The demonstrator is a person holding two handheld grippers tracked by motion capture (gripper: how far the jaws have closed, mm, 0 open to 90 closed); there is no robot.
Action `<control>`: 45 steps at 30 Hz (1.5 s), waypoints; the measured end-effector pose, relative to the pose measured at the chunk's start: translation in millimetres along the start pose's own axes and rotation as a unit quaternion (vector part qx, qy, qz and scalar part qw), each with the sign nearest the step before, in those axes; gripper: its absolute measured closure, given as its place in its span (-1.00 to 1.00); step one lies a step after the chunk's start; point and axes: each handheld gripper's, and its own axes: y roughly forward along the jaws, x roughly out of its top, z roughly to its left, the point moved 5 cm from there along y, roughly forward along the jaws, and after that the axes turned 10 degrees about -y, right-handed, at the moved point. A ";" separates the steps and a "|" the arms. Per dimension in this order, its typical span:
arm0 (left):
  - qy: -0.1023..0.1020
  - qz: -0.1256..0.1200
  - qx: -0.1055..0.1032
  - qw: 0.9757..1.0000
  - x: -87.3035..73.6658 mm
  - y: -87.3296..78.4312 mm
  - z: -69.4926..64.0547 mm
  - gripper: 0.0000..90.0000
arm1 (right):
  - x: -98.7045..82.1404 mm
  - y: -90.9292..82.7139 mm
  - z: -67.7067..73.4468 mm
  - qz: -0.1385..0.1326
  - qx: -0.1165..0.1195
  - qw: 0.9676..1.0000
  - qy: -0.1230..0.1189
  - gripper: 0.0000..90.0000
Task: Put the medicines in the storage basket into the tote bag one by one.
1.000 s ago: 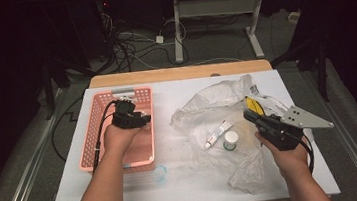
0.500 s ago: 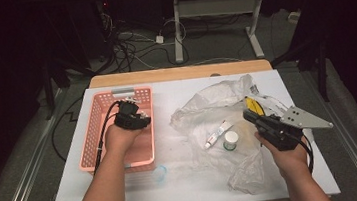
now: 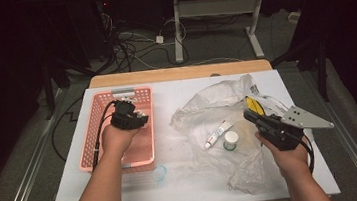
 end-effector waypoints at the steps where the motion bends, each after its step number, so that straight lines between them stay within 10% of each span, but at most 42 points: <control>1: 0.003 -0.004 -0.002 1.000 0.0 -3.2 -0.5 0.28 | 0.1 0.0 -0.1 0.000 0.000 1.000 -0.001 1.00; 18: 0.004 -0.076 -0.031 0.997 -20.0 -52.9 -9.3 0.28 | 3.1 -2.8 0.2 -0.004 -0.003 1.000 -0.003 1.00; 25: 0.042 -0.104 -0.036 0.993 -34.9 -73.3 -27.0 0.28 | 2.6 -1.0 1.7 -0.003 0.000 1.000 -0.005 1.00; 45: 0.069 -0.171 -0.089 0.979 -67.8 -106.3 -60.8 0.28 | -0.4 2.1 7.7 0.005 0.009 1.000 -0.007 1.00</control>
